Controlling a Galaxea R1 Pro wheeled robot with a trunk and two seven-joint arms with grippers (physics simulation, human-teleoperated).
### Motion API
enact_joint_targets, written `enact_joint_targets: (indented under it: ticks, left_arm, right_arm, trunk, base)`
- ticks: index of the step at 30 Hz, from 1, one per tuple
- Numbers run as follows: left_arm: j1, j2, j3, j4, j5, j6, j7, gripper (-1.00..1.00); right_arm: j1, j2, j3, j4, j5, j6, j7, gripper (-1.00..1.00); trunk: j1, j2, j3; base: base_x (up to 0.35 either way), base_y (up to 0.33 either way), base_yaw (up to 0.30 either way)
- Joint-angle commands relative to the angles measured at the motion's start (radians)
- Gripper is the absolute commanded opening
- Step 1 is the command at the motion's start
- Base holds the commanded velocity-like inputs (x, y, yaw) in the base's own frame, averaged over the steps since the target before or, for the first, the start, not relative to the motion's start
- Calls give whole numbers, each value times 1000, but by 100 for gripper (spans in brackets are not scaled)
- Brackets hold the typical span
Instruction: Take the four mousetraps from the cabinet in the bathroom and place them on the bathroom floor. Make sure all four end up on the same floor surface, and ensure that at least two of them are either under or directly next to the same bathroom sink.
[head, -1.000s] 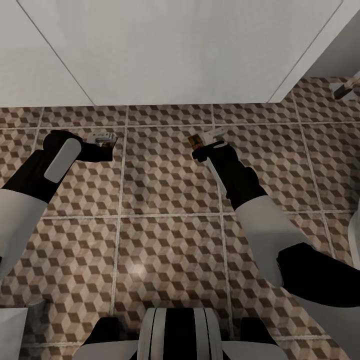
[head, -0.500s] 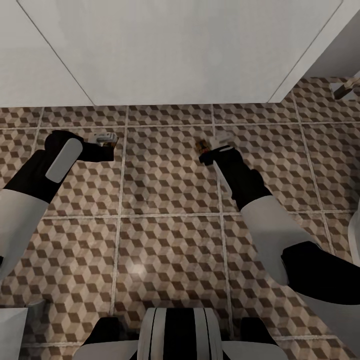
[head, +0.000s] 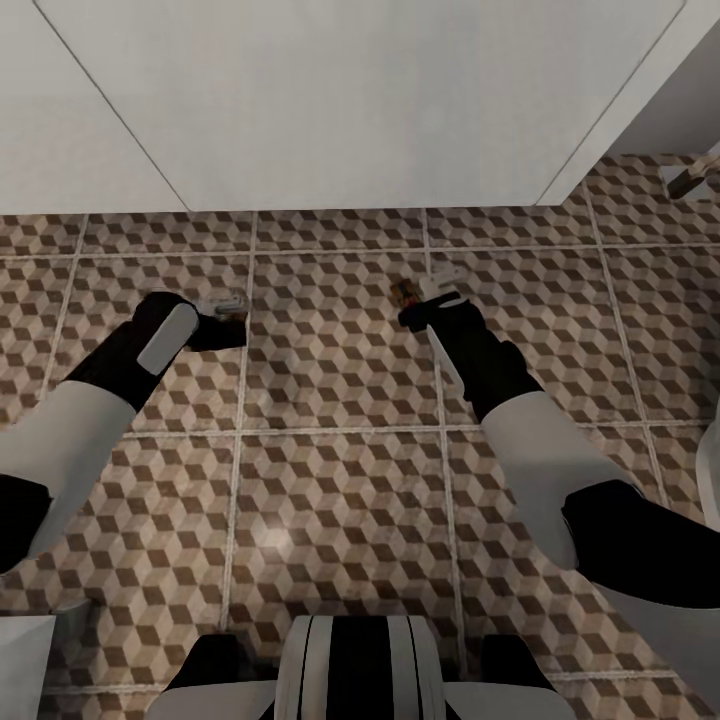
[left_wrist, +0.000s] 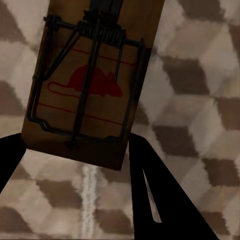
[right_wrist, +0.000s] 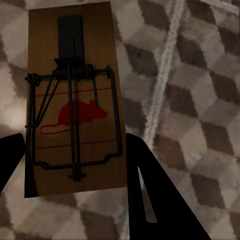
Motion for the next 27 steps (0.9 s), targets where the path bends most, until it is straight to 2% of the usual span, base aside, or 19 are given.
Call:
enact_joint_targets:
  ticks: [1, 5, 9, 11, 20, 25, 27]
  left_arm:
    - [-1, -13, -5, 24, 2, -22, 9, -100]
    - [-2, -48, -5, 57, -27, -53, 8, -100]
    - [-3, -89, -4, 88, -97, -65, 7, -100]
    - [-3, -105, -4, 106, -112, -67, 7, -100]
    - [-4, -144, -4, 129, -129, -71, 6, -100]
    - [-5, -170, -4, 112, -130, -73, 6, -100]
    - [-5, -174, -4, 103, -131, -73, 6, -100]
  right_arm:
    - [-2, 0, 2, -1, 6, 3, -4, -100]
    - [-4, 0, 2, -1, 6, -1, -3, -100]
    - [-4, 0, 1, -1, 6, -17, -3, -100]
    - [-4, 0, 1, -1, 6, -31, -3, -100]
    - [-5, 0, 2, 16, 6, -63, -1, -100]
    - [-5, -3, 2, 53, 6, -136, 1, -100]
    - [-5, -12, 2, 58, 6, -148, 3, -100]
  trunk:
    - [0, 0, -1]
    - [0, 0, -1]
    - [0, 0, -1]
    - [0, 0, -1]
    - [0, 0, -1]
    - [0, 0, -1]
    - [0, 0, -1]
  base:
    - [0, 0, 0]
    - [0, 0, 0]
    - [0, 0, 0]
    - [0, 0, 0]
    - [0, 0, 0]
    - [0, 0, 0]
    - [0, 0, 0]
